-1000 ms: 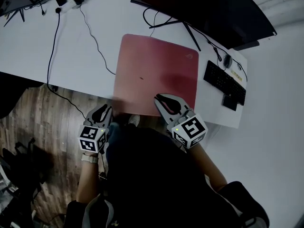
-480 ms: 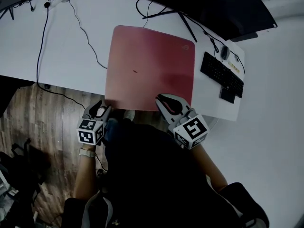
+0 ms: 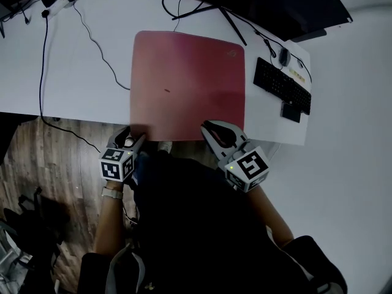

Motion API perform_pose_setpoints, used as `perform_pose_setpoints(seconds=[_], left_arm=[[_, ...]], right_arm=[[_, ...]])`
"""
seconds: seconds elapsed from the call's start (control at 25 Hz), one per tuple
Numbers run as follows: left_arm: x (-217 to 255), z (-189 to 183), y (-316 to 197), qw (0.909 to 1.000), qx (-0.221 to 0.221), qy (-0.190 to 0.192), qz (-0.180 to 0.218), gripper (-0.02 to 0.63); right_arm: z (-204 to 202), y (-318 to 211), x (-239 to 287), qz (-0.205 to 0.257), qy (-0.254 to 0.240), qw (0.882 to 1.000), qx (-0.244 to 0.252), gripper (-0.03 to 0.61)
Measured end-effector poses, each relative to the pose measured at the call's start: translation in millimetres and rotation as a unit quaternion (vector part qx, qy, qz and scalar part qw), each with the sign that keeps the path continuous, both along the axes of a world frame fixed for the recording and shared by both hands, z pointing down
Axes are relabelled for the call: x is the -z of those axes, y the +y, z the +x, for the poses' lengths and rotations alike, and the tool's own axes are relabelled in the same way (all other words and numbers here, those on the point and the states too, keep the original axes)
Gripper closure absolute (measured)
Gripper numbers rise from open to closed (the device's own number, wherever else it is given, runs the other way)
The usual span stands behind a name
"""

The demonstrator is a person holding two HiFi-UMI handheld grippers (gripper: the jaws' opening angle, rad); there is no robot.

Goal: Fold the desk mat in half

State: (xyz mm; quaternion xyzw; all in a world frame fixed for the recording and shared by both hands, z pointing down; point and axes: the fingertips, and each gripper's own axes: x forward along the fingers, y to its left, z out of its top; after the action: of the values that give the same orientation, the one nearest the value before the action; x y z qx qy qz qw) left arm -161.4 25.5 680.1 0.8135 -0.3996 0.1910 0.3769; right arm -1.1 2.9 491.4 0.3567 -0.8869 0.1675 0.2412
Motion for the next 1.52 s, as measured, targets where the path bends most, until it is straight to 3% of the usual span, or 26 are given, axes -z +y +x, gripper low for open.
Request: perform_pose_setpoints(seconds=[0.24, 0.84, 1.12, 1.52], left_arm=[[-1.7, 3.2, -3.9, 0.9996, -0.021, -0.004, -0.016, 0.398], [19.0, -3.5, -2.7, 0.9923, -0.111, -0.039, -0.039, 0.568], [36.2, -2.2, -4.2, 0.9831, -0.159, -0.081, -0.042, 0.580], [54.5, -9.1, -18.5, 0.9747, -0.181, -0.122, -0.046, 0.586]], right_arm=[[-2.1, -0.4, 3.1, -0.002, 0.006, 1.000, -0.021, 0.537], [-16.8, -6.0, 27.1, 0.006, -0.003, 0.996, -0.092, 0.537], [-25.6, -7.8, 33.0, 0.013, -0.001, 0.994, -0.106, 0.537], [-24.6, -9.8, 47.0, 0.018, -0.013, 0.990, -0.142, 0.537]])
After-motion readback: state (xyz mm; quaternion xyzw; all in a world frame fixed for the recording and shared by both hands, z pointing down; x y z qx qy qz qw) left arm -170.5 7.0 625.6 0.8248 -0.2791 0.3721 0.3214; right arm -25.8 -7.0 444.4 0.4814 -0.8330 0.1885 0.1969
